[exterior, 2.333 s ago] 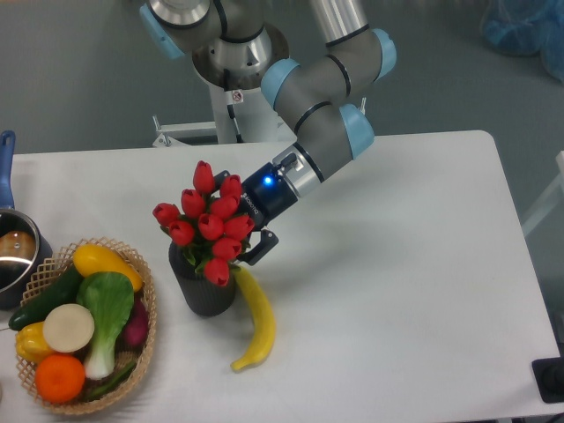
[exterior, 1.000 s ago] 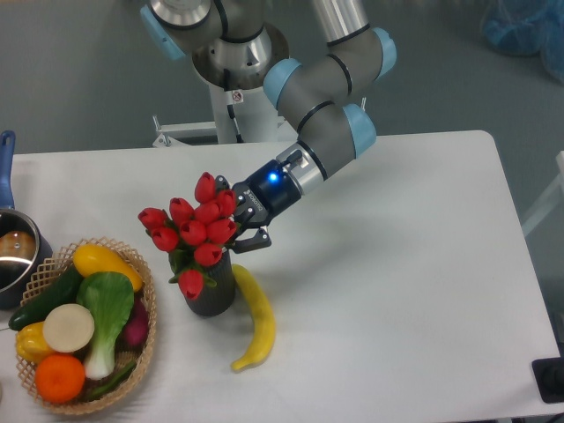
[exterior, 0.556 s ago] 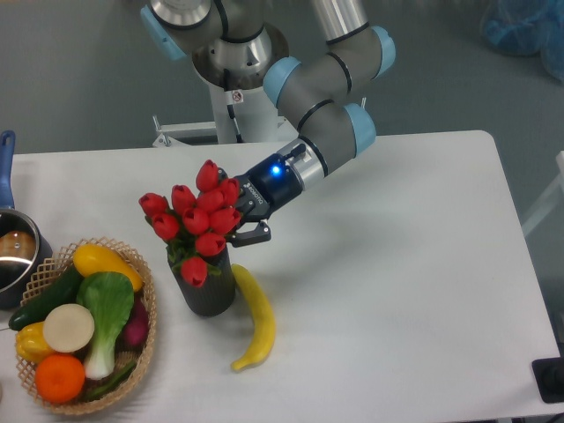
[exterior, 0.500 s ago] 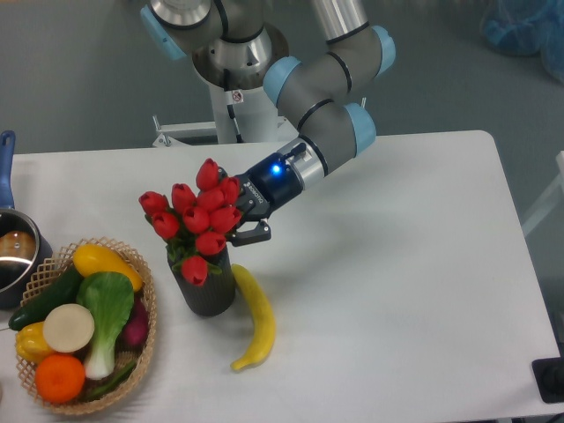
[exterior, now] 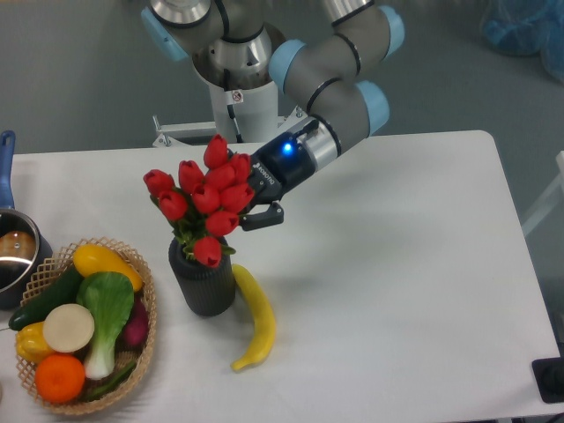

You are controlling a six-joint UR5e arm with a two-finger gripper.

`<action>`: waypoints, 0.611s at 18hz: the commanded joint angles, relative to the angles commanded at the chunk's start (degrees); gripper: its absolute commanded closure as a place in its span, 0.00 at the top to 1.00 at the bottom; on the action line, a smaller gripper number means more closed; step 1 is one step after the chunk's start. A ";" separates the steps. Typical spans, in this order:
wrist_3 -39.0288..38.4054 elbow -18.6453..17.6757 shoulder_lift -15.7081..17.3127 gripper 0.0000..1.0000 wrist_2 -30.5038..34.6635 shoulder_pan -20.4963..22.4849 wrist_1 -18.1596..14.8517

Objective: Pick up the flowers from the vase
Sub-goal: 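Lift the tulip bunch straight up out of the grey vase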

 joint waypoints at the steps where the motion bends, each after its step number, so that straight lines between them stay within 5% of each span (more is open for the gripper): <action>1: -0.44 0.00 0.79 0.41 1.14 0.17 0.00; 11: -8.61 1.50 6.77 0.41 3.43 2.28 -0.09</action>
